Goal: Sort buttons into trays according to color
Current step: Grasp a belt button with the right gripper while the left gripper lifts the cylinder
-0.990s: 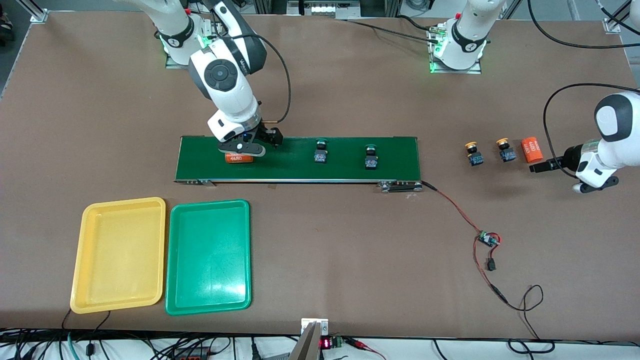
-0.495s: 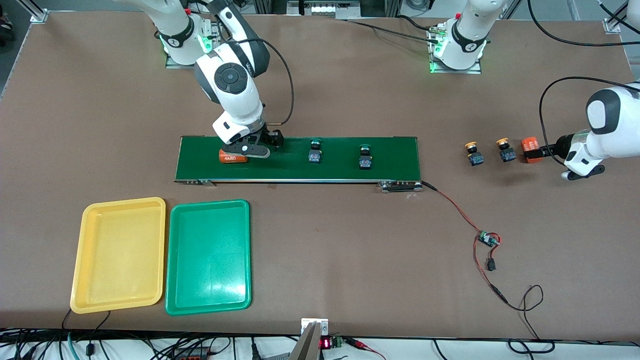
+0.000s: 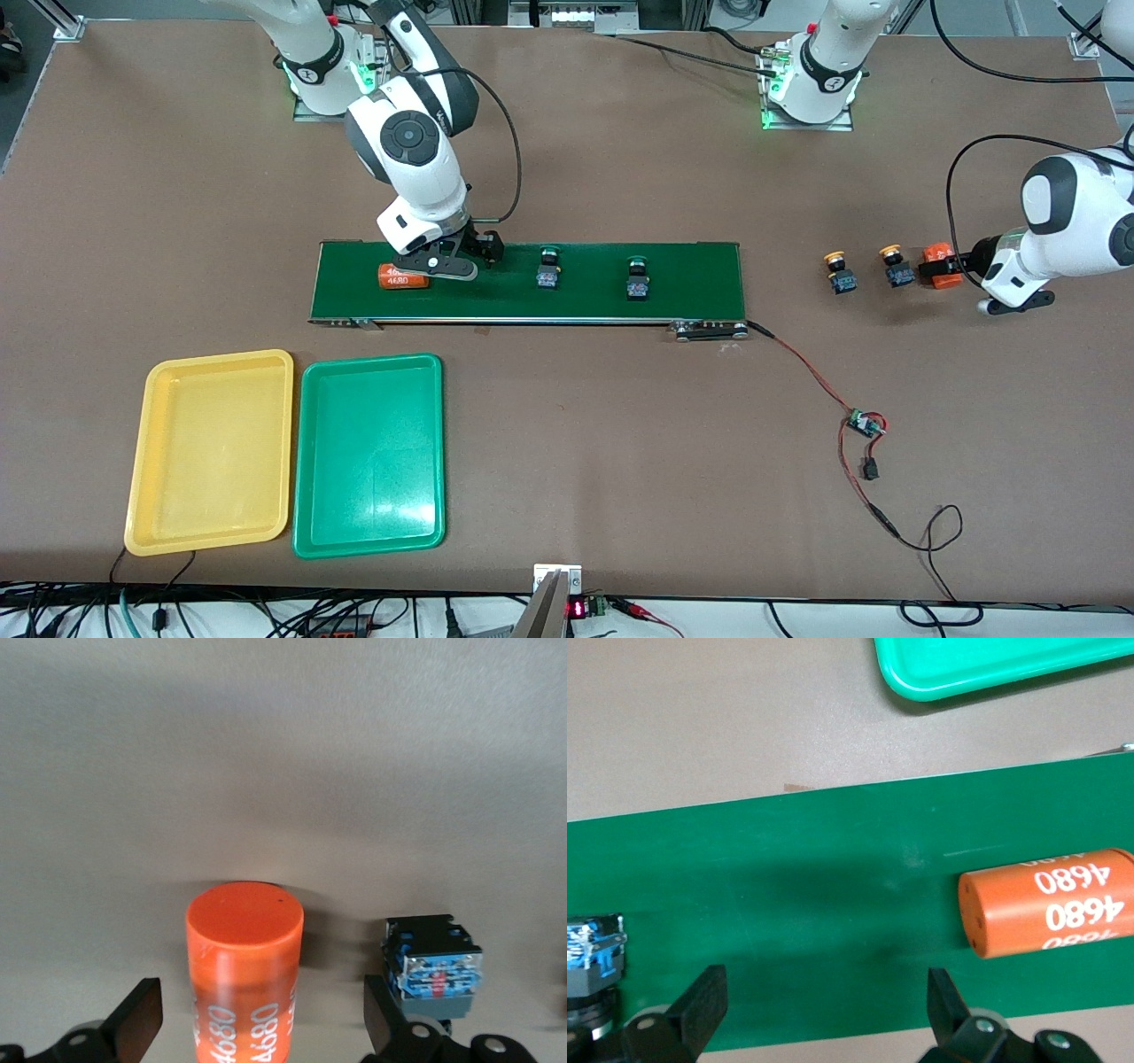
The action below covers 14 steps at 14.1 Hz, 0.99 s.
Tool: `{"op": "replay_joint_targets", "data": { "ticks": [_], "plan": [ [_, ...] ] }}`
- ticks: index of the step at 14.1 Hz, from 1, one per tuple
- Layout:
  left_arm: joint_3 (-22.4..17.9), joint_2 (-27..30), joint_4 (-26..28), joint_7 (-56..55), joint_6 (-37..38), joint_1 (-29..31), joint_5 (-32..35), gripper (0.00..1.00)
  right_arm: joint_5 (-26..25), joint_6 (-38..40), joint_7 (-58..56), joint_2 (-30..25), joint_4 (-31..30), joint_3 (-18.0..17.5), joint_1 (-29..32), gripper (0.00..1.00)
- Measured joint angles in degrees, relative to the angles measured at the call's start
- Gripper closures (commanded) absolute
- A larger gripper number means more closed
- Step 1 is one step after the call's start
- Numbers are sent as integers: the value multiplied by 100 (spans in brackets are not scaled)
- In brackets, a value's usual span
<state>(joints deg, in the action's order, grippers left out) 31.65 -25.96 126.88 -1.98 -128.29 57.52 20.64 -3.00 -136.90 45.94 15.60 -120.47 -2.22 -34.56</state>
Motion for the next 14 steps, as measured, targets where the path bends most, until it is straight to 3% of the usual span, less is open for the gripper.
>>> {"op": "replay_joint_targets", "data": {
  "ticks": [2, 4, 7, 11, 14],
  "plan": [
    [-39, -85, 16, 0, -94, 29, 161, 19, 0, 0, 5, 2, 26, 0, 0, 0],
    [-59, -105, 15, 0, -134, 50, 199, 53, 0, -2, 9, 42, 135, 3, 1, 0],
    [-60, -105, 13, 0, -127, 57, 200, 88, 17, 44, 167, 195, 562, -5, -35, 0],
    [-4, -79, -63, 12, -27, 56, 203, 100, 25, 104, 454, 349, 802, -12, -241, 0],
    [643, 105, -385, 34, 627, 13, 207, 100, 25, 104, 650, 530, 879, -19, -421, 0]
  ]
}}
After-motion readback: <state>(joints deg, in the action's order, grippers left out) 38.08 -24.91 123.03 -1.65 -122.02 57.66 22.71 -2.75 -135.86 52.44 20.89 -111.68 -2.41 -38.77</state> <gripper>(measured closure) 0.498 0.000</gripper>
